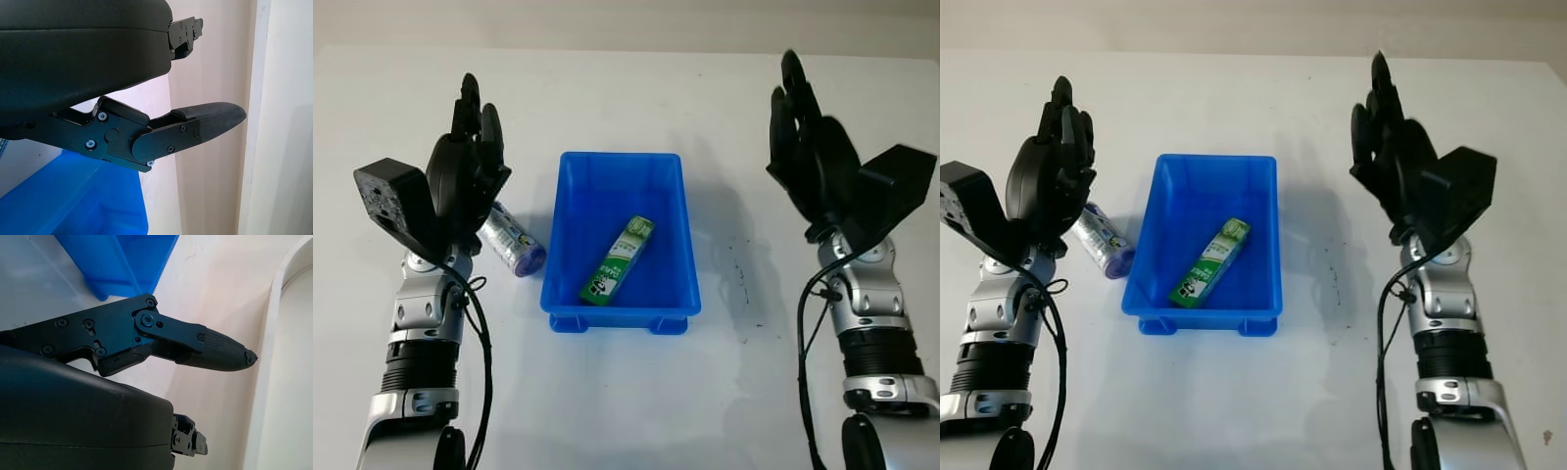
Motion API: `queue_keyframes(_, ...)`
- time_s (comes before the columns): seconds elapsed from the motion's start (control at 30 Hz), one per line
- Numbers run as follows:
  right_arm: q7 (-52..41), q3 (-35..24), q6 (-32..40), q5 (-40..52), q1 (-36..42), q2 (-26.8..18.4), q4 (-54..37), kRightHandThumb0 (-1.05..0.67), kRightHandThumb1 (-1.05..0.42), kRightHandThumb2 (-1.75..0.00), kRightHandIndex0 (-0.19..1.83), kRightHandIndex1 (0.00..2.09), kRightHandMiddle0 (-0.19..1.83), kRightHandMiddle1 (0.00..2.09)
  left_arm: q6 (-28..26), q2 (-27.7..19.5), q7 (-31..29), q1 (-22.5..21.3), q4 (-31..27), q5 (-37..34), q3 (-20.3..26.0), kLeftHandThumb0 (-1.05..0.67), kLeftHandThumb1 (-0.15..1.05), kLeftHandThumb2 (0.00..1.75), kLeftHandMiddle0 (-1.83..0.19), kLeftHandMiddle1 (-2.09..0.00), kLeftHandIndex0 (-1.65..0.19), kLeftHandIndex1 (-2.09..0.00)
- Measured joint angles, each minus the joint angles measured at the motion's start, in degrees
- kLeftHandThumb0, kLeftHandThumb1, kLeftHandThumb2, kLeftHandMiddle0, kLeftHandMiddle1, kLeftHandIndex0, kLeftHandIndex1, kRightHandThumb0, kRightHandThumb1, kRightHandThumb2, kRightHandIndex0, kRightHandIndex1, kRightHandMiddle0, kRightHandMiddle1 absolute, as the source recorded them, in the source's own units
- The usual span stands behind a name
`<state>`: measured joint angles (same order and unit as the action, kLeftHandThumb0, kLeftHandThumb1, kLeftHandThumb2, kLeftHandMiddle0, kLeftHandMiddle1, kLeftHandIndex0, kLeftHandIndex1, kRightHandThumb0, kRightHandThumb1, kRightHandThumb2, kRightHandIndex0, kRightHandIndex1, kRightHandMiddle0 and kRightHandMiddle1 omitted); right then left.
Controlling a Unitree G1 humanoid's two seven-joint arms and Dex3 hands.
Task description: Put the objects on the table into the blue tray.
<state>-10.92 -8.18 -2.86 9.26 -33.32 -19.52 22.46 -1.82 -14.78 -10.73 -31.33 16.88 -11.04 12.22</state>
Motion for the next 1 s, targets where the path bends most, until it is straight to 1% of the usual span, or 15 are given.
queue_keyframes(0.33,0.62,-0.50,1.83,-0.18,-0.01,1.12,0.02,-0.77,-1.05,-0.74,-0.19,0.00,-0.19,0.00,-1.61,-0.61,-0.02,-0.01,-0.09,-0.02,0.14,-0.73,1.05,0.67,0.19,0.00,0.19,0.00)
queue_keyframes(0.43,0.62,-0.54,1.84,-0.17,-0.01,1.38,-0.08,-0.77,-1.05,-0.73,-0.19,0.00,-0.19,0.00,-1.50,-1.79,-2.24,-0.01,-0.46,-0.58,0.35,-0.72,1.05,0.61,0.18,-0.01,0.19,0.00)
queue_keyframes(0.47,0.62,-0.56,1.85,-0.14,-0.01,1.49,-0.20,-0.77,-1.05,-0.73,-0.19,0.00,-0.19,0.00,-1.50,-2.79,-4.18,-0.01,-0.92,-1.40,0.59,-0.68,1.05,0.57,0.14,-0.04,0.16,-0.03)
queue_keyframes(0.53,0.62,-0.57,2.04,-0.13,-0.01,1.66,-0.46,-0.77,-1.05,-0.73,-0.19,0.00,-0.19,0.00,-1.46,-5.79,-8.79,-0.11,-1.77,-2.70,1.27,-0.63,1.05,0.52,0.06,-0.08,0.10,-0.06)
queue_keyframes(0.57,0.63,-0.59,2.17,-0.14,0.00,1.68,-0.59,-0.77,-1.05,-0.73,-0.19,0.00,-0.19,0.00,-1.12,-7.99,-11.30,-0.23,-1.94,-2.75,1.42,-0.61,1.05,0.47,0.00,-0.10,0.05,-0.08)
queue_keyframes(0.6,0.63,-0.69,2.30,-0.12,0.00,1.70,-0.74,-0.77,-1.05,-0.73,-0.19,0.00,-0.19,0.00,-0.24,-10.47,-13.64,-0.43,-1.99,-2.39,1.41,-0.62,1.04,0.40,-0.06,-0.11,0.01,-0.10)
queue_keyframes(0.63,0.60,-0.75,2.37,-0.09,0.01,1.73,-0.90,-0.77,-1.05,-0.73,-0.19,0.00,-0.19,0.00,1.06,-13.73,-14.73,-0.61,-2.45,0.19,1.10,-0.66,1.05,0.28,-0.13,-0.10,-0.04,-0.11)
queue_keyframes(0.67,0.56,-0.81,2.40,-0.04,0.01,1.74,-0.96,-0.77,-1.05,-0.74,-0.19,0.00,-0.19,0.00,2.01,-16.87,-14.92,-0.89,-3.19,2.99,0.87,-0.69,1.05,0.21,-0.17,-0.10,-0.07,-0.12)
queue_keyframes(0.73,0.51,-0.98,2.43,0.00,0.01,1.75,-0.96,-0.77,-1.05,-0.74,-0.19,0.00,-0.19,0.00,2.93,-21.87,-14.74,-2.22,-4.59,6.81,0.87,-0.63,0.98,0.10,-0.20,-0.08,-0.11,-0.12)
queue_keyframes(0.8,0.40,-1.03,2.46,0.14,0.00,1.93,-0.96,-0.76,-1.05,-0.74,-0.19,0.00,-0.19,0.00,-0.03,-24.82,-14.84,-3.87,-7.81,8.22,1.01,-0.55,0.91,0.05,-0.22,-0.08,-0.14,-0.13)
queue_keyframes(0.83,0.20,-0.98,2.46,0.21,-0.01,2.23,-0.97,-0.75,-1.05,-0.74,-0.19,0.00,-0.19,0.00,-1.91,-26.40,-14.96,-4.40,-9.58,9.46,0.80,-0.54,0.90,0.05,-0.23,-0.08,-0.15,-0.13)
queue_keyframes(0.87,0.07,-0.96,2.46,0.24,0.00,2.50,-0.96,-0.75,-1.05,-0.74,-0.19,0.00,-0.19,0.00,-3.64,-28.05,-15.33,-4.80,-11.16,10.90,0.40,-0.52,0.88,0.04,-0.30,-0.10,-0.20,-0.15)
queue_keyframes(0.9,-0.14,-0.96,2.45,0.26,-0.01,2.61,-0.95,-0.74,-1.05,-0.75,-0.19,0.00,-0.19,0.00,-4.44,-29.97,-15.89,-5.09,-12.30,12.78,-0.26,-0.52,0.86,0.05,-0.37,-0.10,-0.29,-0.17)
queue_keyframes(0.93,-0.50,-0.96,2.41,0.26,-0.01,2.63,-0.88,-0.74,-1.05,-0.75,-0.19,0.00,-0.19,0.00,-4.18,-31.91,-16.48,-5.17,-13.06,14.72,-0.99,-0.51,0.85,0.05,-0.41,-0.10,-0.34,-0.18)
queue_keyframes(1.0,-0.93,-1.02,2.10,0.29,-0.02,2.64,-0.40,-0.73,-1.05,-0.75,-0.19,0.00,-0.19,0.00,-2.22,-34.67,-17.28,-5.30,-13.41,18.12,-2.17,-0.49,0.84,0.04,-0.45,-0.10,-0.37,-0.18)
